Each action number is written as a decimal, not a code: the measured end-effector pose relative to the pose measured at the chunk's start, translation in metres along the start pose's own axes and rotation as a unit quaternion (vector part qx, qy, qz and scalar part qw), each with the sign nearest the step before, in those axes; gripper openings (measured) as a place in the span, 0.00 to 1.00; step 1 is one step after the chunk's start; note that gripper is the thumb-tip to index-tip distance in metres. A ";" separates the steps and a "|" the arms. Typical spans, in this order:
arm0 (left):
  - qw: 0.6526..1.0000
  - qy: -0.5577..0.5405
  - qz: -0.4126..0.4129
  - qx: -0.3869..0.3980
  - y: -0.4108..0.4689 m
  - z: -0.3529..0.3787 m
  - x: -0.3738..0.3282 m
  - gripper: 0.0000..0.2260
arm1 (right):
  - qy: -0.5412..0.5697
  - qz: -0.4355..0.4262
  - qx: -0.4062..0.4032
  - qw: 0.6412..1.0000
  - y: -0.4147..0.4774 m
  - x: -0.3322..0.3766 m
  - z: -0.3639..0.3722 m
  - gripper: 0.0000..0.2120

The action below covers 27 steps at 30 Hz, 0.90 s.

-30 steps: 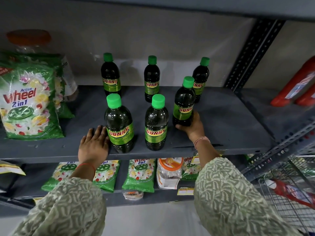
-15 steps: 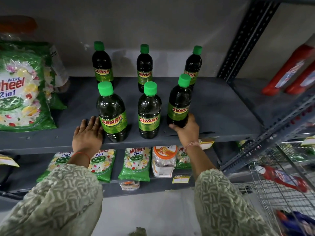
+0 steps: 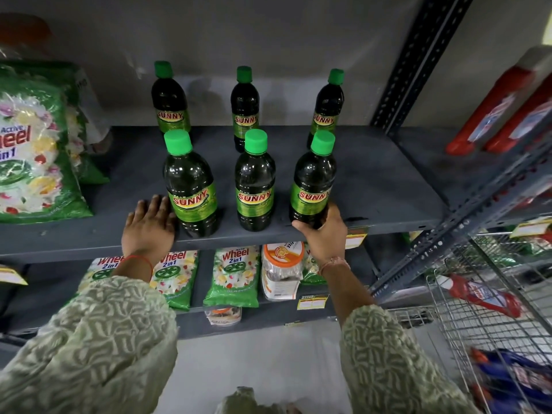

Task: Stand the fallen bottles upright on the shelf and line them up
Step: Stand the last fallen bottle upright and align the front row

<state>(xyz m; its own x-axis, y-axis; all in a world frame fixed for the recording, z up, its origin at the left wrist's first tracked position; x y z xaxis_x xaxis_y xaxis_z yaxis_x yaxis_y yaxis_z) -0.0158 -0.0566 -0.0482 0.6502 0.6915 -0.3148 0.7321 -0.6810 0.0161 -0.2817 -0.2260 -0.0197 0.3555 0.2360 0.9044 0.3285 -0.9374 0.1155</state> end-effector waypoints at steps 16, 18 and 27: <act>0.911 -0.405 -0.031 -0.076 -0.093 0.021 -0.153 0.40 | -0.013 -0.053 0.052 0.997 0.006 -0.007 -0.006 0.36; 0.915 -0.393 -0.047 -0.081 -0.072 0.027 -0.156 0.39 | -0.024 -0.056 0.053 0.997 0.007 -0.008 -0.008 0.35; 0.935 -0.336 -0.047 -0.104 -0.058 0.037 -0.165 0.23 | -0.028 -0.047 0.035 0.998 0.023 -0.032 -0.050 0.33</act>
<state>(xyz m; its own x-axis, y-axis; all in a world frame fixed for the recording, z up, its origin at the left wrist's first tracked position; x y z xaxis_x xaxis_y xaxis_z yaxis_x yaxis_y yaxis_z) -0.1727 -0.1400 -0.0319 0.3569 0.3912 -0.8483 0.8491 -0.5143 0.1201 -0.3293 -0.2676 -0.0256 0.3685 0.3377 0.8661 0.4223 -0.8908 0.1676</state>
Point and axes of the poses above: each hand's wrist, its own y-axis towards the middle knuckle, its own z-axis out of the palm, x = y × z, the point moved 1 cm from there along y, towards the middle knuckle, and after that the axes turned 3 degrees about x, right-handed, at the moved point
